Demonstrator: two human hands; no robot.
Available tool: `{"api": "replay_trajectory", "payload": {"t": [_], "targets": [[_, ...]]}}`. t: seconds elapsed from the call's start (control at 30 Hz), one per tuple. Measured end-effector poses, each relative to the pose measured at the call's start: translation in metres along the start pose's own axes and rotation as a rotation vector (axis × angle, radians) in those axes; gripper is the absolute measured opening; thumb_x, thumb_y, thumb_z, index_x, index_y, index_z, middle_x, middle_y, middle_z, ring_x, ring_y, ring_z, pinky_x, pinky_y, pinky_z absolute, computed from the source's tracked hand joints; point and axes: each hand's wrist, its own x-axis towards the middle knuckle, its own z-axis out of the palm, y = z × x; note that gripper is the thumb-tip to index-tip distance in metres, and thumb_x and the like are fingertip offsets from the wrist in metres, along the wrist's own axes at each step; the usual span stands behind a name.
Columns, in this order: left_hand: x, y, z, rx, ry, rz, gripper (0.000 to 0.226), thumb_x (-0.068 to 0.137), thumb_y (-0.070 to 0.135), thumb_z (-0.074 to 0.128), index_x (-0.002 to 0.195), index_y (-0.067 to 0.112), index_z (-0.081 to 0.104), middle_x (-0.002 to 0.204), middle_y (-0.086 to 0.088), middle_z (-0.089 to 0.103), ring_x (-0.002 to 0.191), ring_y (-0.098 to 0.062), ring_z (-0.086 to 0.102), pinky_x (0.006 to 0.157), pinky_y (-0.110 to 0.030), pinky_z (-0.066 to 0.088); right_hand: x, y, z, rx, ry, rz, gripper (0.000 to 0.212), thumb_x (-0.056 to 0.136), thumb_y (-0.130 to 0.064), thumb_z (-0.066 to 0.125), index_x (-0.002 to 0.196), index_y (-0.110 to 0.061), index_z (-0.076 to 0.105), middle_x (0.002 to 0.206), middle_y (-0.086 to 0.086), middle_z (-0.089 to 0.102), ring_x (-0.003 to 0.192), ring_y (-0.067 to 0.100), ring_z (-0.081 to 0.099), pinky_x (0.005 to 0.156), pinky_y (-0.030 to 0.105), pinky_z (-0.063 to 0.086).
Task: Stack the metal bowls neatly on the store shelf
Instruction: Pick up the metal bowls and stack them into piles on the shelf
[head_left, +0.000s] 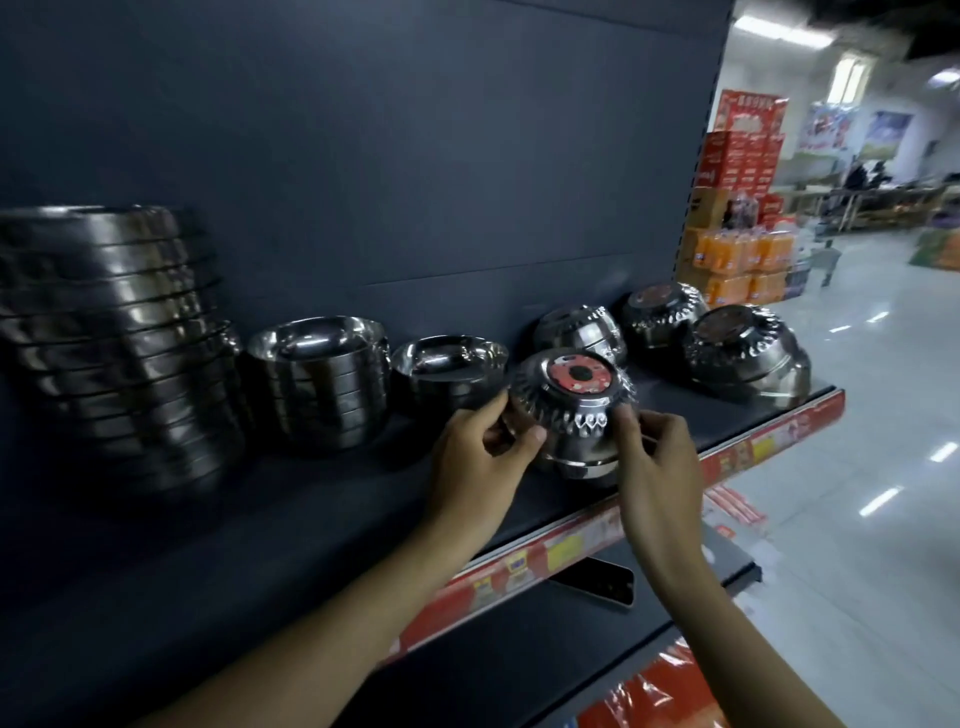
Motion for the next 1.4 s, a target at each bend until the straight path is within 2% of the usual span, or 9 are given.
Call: {"api": "replay_trajectory", "payload": {"t": [0.07,0.2,0.33,0.6,0.73,0.83,1.07,1.17,1.4], "targets": [[-0.012,-0.002,-0.02,-0.016,0.062,0.043,0.058,0.082,0.028,0.078,0.136,0.024,0.058,0.109,0.004,0.062,0.099,-0.006,0.065,0.091,-0.028,0.054,-0.011,-0.01,0.01,0.067,-0.025,0.001,0.038,0.092,-0.058,0.054,0.099,-0.022,0.058,0.101,-0.003,0.064,0.095,0.012,0.061,0.081,0.032,0.046],[-0.032,-0.01,-0.059,-0.115,0.137,0.059,0.048,0.084,0.014,0.076,0.123,0.039,0.062,0.105,0.013,0.071,0.098,0.0,0.067,0.084,-0.016,0.052,-0.033,-0.027,0.024,0.214,-0.162,-0.046,0.03,0.09,-0.046,0.065,0.111,-0.026,0.057,0.113,-0.011,0.064,0.103,-0.004,0.06,0.078,0.009,0.044],[-0.045,-0.022,-0.092,-0.202,0.178,0.014,0.046,0.084,0.007,0.074,0.12,0.032,0.062,0.099,0.001,0.073,0.094,-0.005,0.07,0.076,-0.012,0.051,-0.044,-0.028,0.035,0.266,-0.349,-0.139,0.051,0.081,-0.045,0.069,0.128,-0.035,0.05,0.125,-0.021,0.059,0.113,-0.009,0.056,0.083,0.008,0.047],[-0.064,-0.032,-0.136,-0.208,0.288,0.015,0.056,0.079,0.001,0.078,0.121,0.032,0.057,0.113,-0.001,0.068,0.107,-0.006,0.066,0.079,-0.012,0.053,-0.041,-0.03,0.064,0.22,-0.65,-0.279,0.088,0.075,0.0,0.082,0.147,-0.031,0.042,0.126,-0.015,0.048,0.116,-0.001,0.056,0.082,0.015,0.053],[-0.066,-0.037,-0.136,-0.173,0.234,0.03,0.072,0.076,0.003,0.08,0.129,0.043,0.051,0.125,0.001,0.063,0.12,-0.008,0.06,0.094,-0.022,0.052,-0.042,-0.023,0.072,0.212,-0.658,-0.281,0.095,0.076,0.008,0.079,0.152,-0.029,0.035,0.127,-0.016,0.043,0.12,-0.002,0.054,0.087,0.015,0.053],[-0.065,-0.041,-0.135,-0.153,0.159,0.041,0.077,0.078,0.005,0.079,0.134,0.048,0.049,0.133,-0.003,0.056,0.127,-0.012,0.055,0.093,-0.018,0.051,-0.04,-0.018,0.072,0.2,-0.645,-0.274,0.099,0.076,0.015,0.075,0.153,-0.031,0.033,0.12,-0.021,0.041,0.117,-0.004,0.054,0.087,0.011,0.052],[-0.067,-0.036,-0.136,-0.178,0.096,0.063,0.062,0.074,-0.012,0.076,0.103,0.04,0.06,0.12,-0.002,0.061,0.12,-0.014,0.061,0.096,-0.026,0.052,-0.041,-0.012,0.069,0.244,-0.553,-0.3,0.092,0.08,0.025,0.054,0.134,-0.049,0.047,0.129,-0.021,0.05,0.123,-0.003,0.053,0.085,0.018,0.054],[-0.066,-0.038,-0.136,-0.131,0.094,0.03,0.054,0.074,-0.01,0.077,0.097,0.035,0.059,0.117,-0.01,0.06,0.117,-0.019,0.063,0.102,-0.034,0.051,-0.038,-0.009,0.068,0.216,-0.545,-0.301,0.089,0.078,0.024,0.052,0.132,-0.045,0.051,0.131,-0.015,0.056,0.125,0.001,0.055,0.095,0.026,0.053],[-0.066,-0.034,-0.134,-0.125,0.13,0.003,0.047,0.073,-0.014,0.075,0.089,0.029,0.063,0.116,-0.005,0.058,0.117,-0.014,0.063,0.106,-0.034,0.048,-0.04,-0.019,0.065,0.232,-0.559,-0.277,0.067,0.08,0.024,0.053,0.115,-0.032,0.06,0.111,-0.017,0.069,0.113,-0.003,0.062,0.097,0.017,0.049]]}}
